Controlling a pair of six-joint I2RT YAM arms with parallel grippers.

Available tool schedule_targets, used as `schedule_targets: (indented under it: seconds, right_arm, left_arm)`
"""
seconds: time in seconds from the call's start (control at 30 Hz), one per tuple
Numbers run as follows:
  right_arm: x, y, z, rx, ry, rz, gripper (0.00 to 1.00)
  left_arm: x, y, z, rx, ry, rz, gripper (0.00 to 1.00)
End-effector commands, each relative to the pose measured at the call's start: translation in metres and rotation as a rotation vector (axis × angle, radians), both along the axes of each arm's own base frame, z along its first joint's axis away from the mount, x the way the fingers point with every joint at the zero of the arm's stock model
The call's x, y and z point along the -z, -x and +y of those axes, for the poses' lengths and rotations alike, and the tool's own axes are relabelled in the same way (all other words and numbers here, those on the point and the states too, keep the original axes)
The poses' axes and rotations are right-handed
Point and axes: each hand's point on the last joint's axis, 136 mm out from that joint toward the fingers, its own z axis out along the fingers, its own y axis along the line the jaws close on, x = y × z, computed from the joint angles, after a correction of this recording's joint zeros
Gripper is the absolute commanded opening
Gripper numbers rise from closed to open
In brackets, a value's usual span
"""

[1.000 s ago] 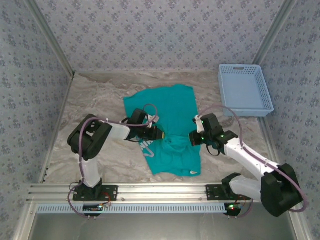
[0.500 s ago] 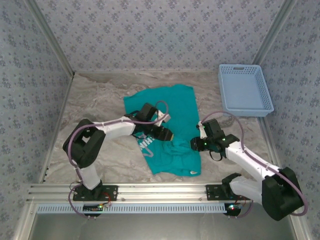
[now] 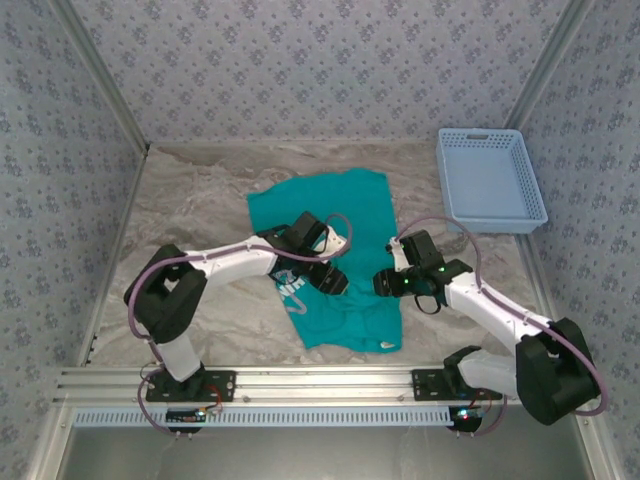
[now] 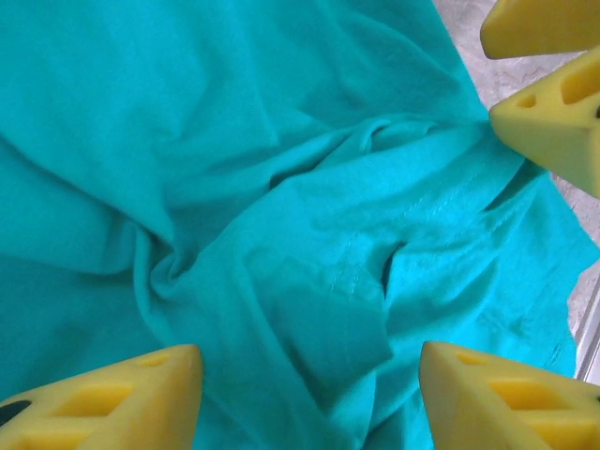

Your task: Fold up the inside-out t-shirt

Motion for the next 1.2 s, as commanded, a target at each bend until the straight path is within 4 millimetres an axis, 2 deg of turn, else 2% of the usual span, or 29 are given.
schedule_targets:
  seconds: [0.0, 0.1, 0.23, 0.37, 0.43, 0.47, 0.57, 0.6, 0.67, 0.73, 0.83, 0.9, 1.0, 1.1, 1.17]
  right_arm:
    - [0.000, 0.001, 0.009, -0.048, -0.023, 0.010, 0.45]
    - [0.001, 0.000, 0.010, -0.052, -0.020, 0.008, 0.32]
    - [0.001, 0.001, 0.013, -0.059, -0.066, 0.015, 0.22]
    - [-0.006, 0.002, 0.015, -0.053, -0.134, 0.024, 0.00]
    - [-0.012, 0.001, 0.016, -0.046, -0.165, 0.022, 0.00]
    - [-0.015, 0.002, 0.017, -0.051, -0.173, 0.020, 0.00]
    - [-0.020, 0.005, 0.014, -0.060, -0.169, 0.019, 0.00]
    - [-0.020, 0.005, 0.013, -0.060, -0.161, 0.016, 0.04]
    - [-0.020, 0.006, 0.011, -0.059, -0.166, 0.022, 0.20]
    - [-0.019, 0.010, 0.015, -0.074, -0.220, 0.064, 0.30]
    - [-0.008, 0.016, 0.020, -0.086, -0.251, 0.163, 0.36]
    - [-0.001, 0.019, 0.022, -0.090, -0.247, 0.201, 0.37]
    - [0.006, 0.021, 0.021, -0.085, -0.241, 0.221, 0.35]
    - [0.007, 0.023, 0.023, -0.100, -0.234, 0.222, 0.11]
    - [-0.001, 0.023, 0.027, -0.122, -0.250, 0.199, 0.03]
  left_arm:
    - [-0.025, 0.003, 0.002, 0.072, 0.024, -0.139, 0.60]
    - [-0.029, 0.001, 0.000, 0.090, 0.008, -0.203, 0.61]
    - [-0.045, 0.005, -0.020, 0.146, 0.077, -0.242, 0.64]
    - [-0.047, 0.007, -0.037, 0.216, 0.109, -0.298, 0.68]
    - [-0.039, 0.010, -0.042, 0.275, 0.103, -0.302, 0.71]
    - [-0.035, 0.012, -0.044, 0.303, 0.093, -0.300, 0.76]
    - [-0.019, 0.007, -0.046, 0.312, 0.028, -0.308, 0.76]
    - [-0.015, 0.005, -0.045, 0.310, 0.007, -0.312, 0.75]
    - [-0.006, 0.000, -0.041, 0.298, -0.040, -0.309, 0.72]
    - [0.000, -0.001, -0.038, 0.289, -0.058, -0.281, 0.69]
    - [0.008, 0.004, -0.036, 0.294, -0.068, -0.240, 0.66]
    - [0.011, 0.006, -0.034, 0.291, -0.071, -0.235, 0.60]
    - [0.012, 0.004, -0.027, 0.272, -0.083, -0.240, 0.36]
    - [0.002, 0.001, -0.024, 0.258, -0.067, -0.242, 0.04]
    - [-0.011, -0.002, -0.022, 0.236, -0.044, -0.248, 0.00]
